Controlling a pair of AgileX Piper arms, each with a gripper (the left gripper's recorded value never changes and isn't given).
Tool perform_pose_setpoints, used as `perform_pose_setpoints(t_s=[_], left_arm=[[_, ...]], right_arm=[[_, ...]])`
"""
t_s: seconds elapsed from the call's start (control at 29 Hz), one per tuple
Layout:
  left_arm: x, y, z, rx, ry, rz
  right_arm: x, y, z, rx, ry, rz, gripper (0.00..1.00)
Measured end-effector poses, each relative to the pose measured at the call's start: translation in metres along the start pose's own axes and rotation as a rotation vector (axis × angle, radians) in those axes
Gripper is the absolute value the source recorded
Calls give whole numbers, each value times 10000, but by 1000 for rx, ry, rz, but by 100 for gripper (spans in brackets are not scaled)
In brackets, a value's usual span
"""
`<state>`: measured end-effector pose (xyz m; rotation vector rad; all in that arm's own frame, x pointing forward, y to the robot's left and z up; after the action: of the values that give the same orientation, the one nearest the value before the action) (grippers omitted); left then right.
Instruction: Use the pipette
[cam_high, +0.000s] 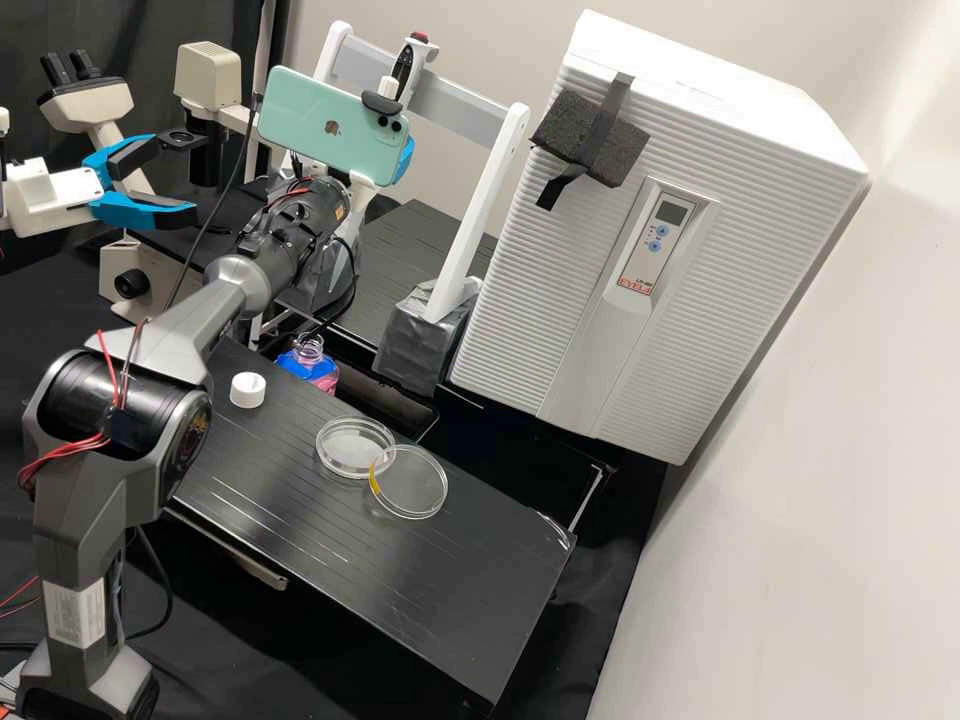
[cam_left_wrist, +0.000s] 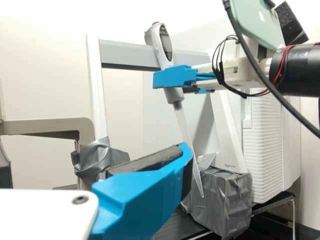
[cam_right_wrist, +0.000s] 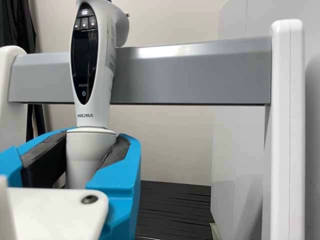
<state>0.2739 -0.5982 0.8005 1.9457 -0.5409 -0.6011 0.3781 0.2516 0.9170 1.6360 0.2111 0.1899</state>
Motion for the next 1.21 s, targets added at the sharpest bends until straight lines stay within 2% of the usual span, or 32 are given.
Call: perform_pose_setpoints(t_s=[0.24, 0.69, 0.72, 1.04, 1.21], left_arm=[[5, -39, -14, -3, 4, -12], [10, -58, 13, -8, -5, -17], [10, -58, 13, -8, -5, -17], [-4, -82, 16, -10, -3, -29], [-34, -104, 58, -25, 2, -30]], right_arm=[[-15, -88, 100, 3, -27, -22, 0], [-28, -99, 178, 3, -30, 2, 0], [-28, -99, 178, 3, -30, 2, 100], [-33, -100, 200, 0, -26, 18, 100], [-92, -88, 199, -1, -19, 33, 100]])
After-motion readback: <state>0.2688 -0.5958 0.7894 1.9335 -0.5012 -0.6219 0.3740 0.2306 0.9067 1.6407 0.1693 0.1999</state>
